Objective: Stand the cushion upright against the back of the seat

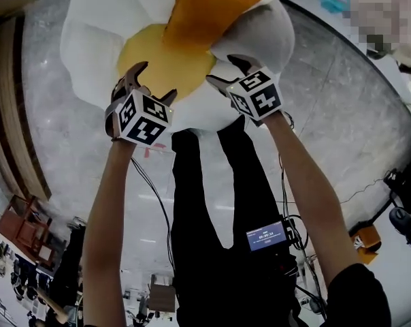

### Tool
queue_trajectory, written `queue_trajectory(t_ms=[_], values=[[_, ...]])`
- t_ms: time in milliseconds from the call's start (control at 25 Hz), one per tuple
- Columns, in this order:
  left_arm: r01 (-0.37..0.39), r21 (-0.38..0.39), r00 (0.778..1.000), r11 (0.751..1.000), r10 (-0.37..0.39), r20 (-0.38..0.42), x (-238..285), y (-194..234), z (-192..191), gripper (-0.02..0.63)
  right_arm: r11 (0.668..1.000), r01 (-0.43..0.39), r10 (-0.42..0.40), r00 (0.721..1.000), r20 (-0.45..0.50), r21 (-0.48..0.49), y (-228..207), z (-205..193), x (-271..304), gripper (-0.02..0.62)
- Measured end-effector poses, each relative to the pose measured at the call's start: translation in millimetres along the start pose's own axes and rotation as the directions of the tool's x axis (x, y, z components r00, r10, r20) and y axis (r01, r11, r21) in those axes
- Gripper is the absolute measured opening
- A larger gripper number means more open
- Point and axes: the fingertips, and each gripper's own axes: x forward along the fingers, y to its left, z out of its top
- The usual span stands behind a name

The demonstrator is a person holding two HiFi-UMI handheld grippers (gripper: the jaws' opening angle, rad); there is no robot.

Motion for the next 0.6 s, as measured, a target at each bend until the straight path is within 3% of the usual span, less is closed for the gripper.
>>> queue_trajectory(t_ms=[320, 600], values=[[-0.002, -0.055, 0.997, 0.998, 0.006, 0.073, -56.5, -11.5, 3.5, 0.41, 0.998, -0.025, 0.025, 1.0, 0.006, -0.06, 57.8, 21.5, -47.2, 0.331], [0.02, -0.175, 0.988, 0.984, 0.007, 0.152, -111.9, -39.4, 3.9, 0.344, 0.995, -0.012, 0.011, 1.0, -0.011, -0.096, 104.9, 20.4, -88.1, 0.293]])
